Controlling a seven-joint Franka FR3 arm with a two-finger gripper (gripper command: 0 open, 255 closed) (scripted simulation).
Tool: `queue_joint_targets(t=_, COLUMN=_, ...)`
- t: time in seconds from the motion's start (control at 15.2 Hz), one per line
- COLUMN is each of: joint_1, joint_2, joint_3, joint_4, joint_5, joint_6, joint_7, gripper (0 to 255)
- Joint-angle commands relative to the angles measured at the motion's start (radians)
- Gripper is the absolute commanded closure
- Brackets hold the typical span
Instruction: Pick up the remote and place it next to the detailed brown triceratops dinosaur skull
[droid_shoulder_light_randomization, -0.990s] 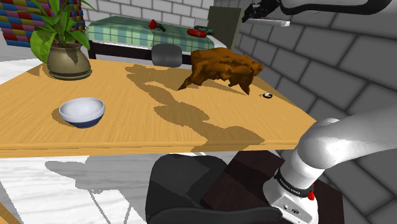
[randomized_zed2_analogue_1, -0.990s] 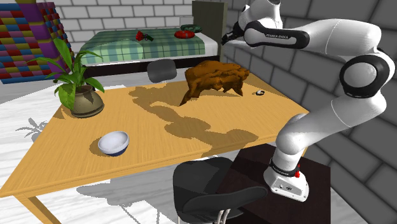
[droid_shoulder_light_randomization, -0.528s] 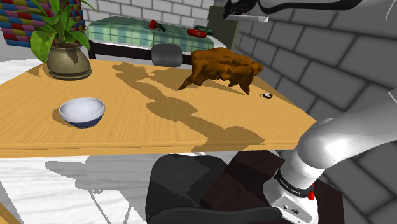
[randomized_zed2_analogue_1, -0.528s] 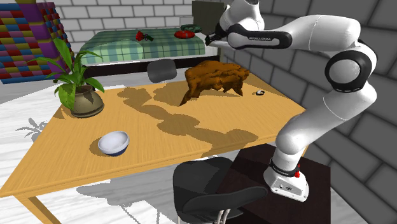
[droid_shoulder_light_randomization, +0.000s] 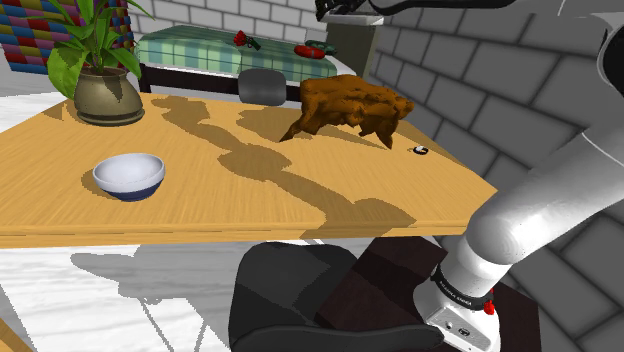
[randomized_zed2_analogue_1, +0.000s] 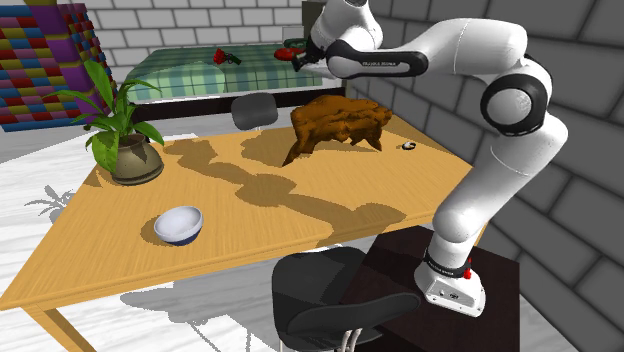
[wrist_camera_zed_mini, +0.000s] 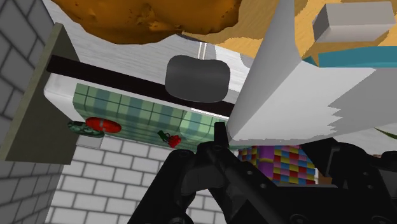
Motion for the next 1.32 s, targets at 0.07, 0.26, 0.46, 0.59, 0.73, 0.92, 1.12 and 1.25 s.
queue_joint_targets(t=0.07, joint_1=0.002, joint_2=0.081, joint_3=0.057, joint_4=0.088, joint_5=-0.051, joint_6=-0.031, joint_7=0.078, gripper=255)
queue_joint_targets(t=0.26, joint_1=0.014, joint_2=0.172, joint_3=0.106, joint_4=0.195, joint_5=-0.107, joint_6=-0.076, joint_7=0.145, gripper=255)
queue_joint_targets(t=0.46, joint_1=0.037, joint_2=0.274, joint_3=0.148, joint_4=0.32, joint_5=-0.168, joint_6=-0.132, joint_7=0.205, gripper=255)
queue_joint_targets(t=0.59, joint_1=0.062, joint_2=0.348, joint_3=0.17, joint_4=0.414, joint_5=-0.21, joint_6=-0.176, joint_7=0.238, gripper=255)
queue_joint_targets(t=0.73, joint_1=0.091, joint_2=0.421, joint_3=0.186, joint_4=0.51, joint_5=-0.248, joint_6=-0.22, joint_7=0.262, gripper=255)
queue_joint_targets(t=0.92, joint_1=0.089, joint_2=0.407, joint_3=0.179, joint_4=0.453, joint_5=-0.258, joint_6=-0.181, joint_7=0.287, gripper=255)
queue_joint_targets(t=1.12, joint_1=0.085, joint_2=0.395, joint_3=0.175, joint_4=0.4, joint_5=-0.27, joint_6=-0.145, joint_7=0.313, gripper=255)
queue_joint_targets(t=1.25, joint_1=0.083, joint_2=0.389, joint_3=0.173, joint_4=0.367, joint_5=-0.28, joint_6=-0.121, joint_7=0.33, gripper=255)
